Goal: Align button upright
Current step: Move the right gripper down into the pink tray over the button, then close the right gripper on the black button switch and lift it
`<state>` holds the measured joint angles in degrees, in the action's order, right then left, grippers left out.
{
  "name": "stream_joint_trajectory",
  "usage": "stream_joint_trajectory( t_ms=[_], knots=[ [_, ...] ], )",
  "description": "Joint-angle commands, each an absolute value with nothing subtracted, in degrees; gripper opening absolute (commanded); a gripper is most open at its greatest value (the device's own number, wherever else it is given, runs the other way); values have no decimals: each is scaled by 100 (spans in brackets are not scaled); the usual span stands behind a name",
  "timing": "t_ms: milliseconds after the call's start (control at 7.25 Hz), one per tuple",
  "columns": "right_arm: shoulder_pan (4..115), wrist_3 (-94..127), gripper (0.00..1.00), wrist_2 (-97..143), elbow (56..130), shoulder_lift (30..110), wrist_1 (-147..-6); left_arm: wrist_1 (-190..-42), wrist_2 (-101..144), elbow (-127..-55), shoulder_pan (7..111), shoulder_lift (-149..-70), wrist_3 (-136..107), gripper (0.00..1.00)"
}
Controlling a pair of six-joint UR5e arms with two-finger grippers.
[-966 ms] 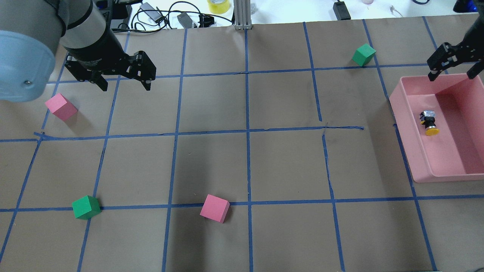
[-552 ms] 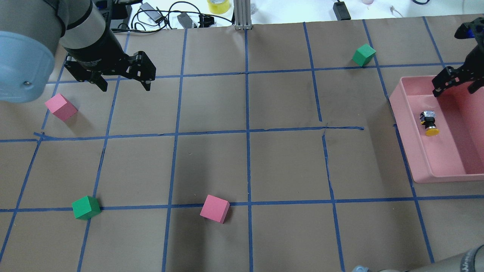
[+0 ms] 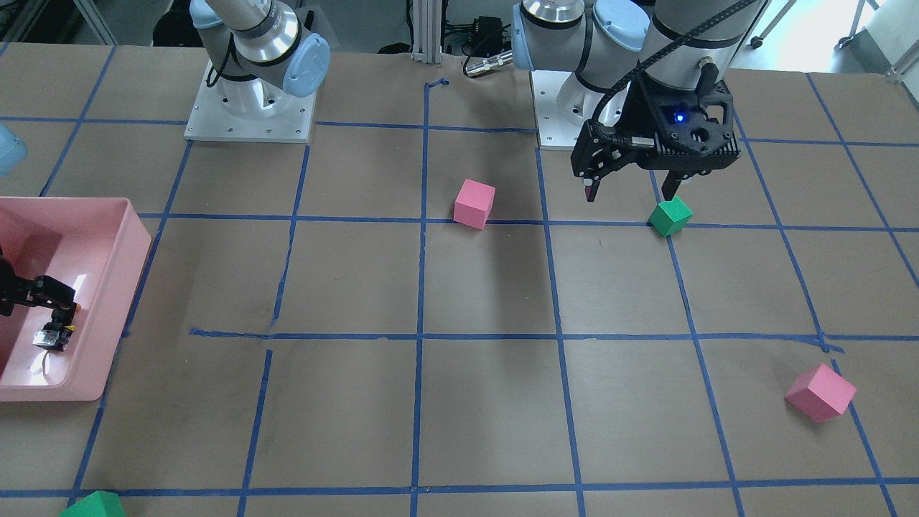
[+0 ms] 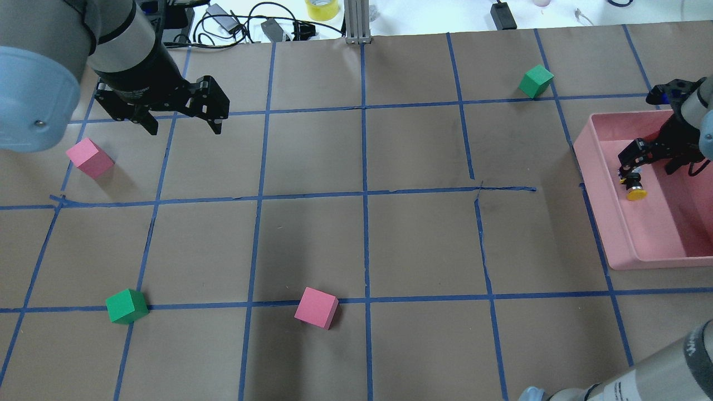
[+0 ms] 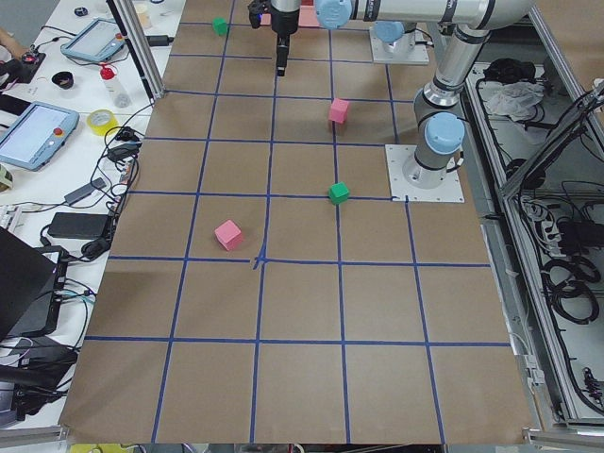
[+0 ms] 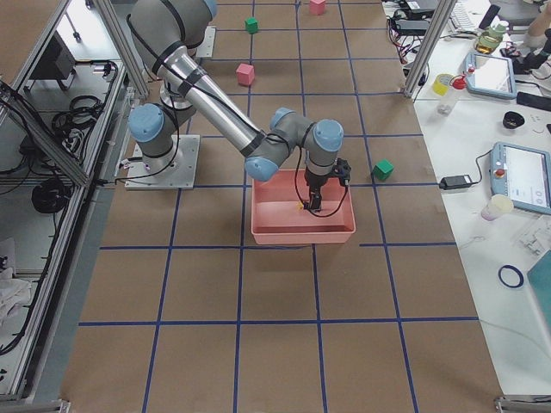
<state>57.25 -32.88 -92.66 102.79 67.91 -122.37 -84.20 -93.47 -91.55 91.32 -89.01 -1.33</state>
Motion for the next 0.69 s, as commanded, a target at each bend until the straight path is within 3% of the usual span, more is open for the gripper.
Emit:
stream_joint_trajectory(
  t_ms=[0, 552],
  knots=[
    [5722, -3287, 100, -9543, 10309, 6689, -12243, -8420, -9352, -9158, 9132, -8895, -132, 100],
    [5687, -3287, 99, -9545, 10529, 6452, -12550, -8429, -9352, -9158, 9141, -8895, -132, 100]
  ],
)
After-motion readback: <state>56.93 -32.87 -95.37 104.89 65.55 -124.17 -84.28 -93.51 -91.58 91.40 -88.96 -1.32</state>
